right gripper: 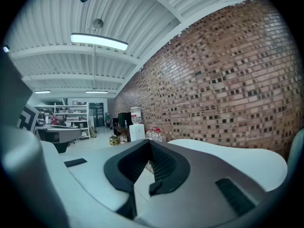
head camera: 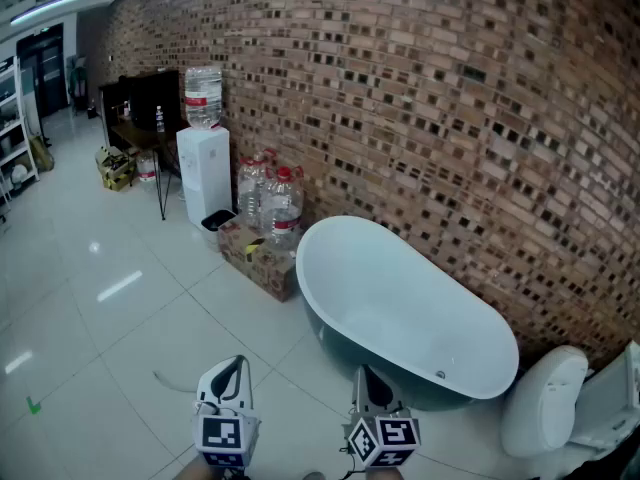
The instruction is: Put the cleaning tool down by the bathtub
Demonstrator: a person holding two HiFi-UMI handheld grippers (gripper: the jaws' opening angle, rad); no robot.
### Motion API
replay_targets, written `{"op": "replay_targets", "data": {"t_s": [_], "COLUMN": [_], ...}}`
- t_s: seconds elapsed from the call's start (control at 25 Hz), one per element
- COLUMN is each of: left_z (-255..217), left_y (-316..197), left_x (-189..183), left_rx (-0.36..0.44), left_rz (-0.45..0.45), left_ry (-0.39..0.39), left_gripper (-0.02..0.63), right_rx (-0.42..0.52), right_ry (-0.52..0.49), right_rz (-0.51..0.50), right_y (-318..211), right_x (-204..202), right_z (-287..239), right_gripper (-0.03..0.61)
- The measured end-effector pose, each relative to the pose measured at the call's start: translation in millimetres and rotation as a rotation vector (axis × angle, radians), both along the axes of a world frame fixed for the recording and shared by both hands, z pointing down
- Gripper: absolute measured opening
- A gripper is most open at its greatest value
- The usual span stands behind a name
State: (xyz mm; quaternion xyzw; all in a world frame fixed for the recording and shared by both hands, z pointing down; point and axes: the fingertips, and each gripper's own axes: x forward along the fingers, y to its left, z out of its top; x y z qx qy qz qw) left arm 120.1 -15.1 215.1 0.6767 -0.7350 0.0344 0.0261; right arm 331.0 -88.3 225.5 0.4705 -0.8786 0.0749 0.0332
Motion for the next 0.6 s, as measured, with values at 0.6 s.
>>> {"op": "replay_targets", "data": {"t_s": [0.6], "left_z": [21], "left_y": [130], "left_x": [-258], "left_rx": [-0.009], "left_rz": [-0.233], "left_ry": [0.035], "left_gripper": [0.005], "right_rx": [0.002], "right_ry": [0.067], "right_rz": [-0.205], "right_y": [79], "right_x": [-260], "right_z": [12], "right_gripper": [0.015]}}
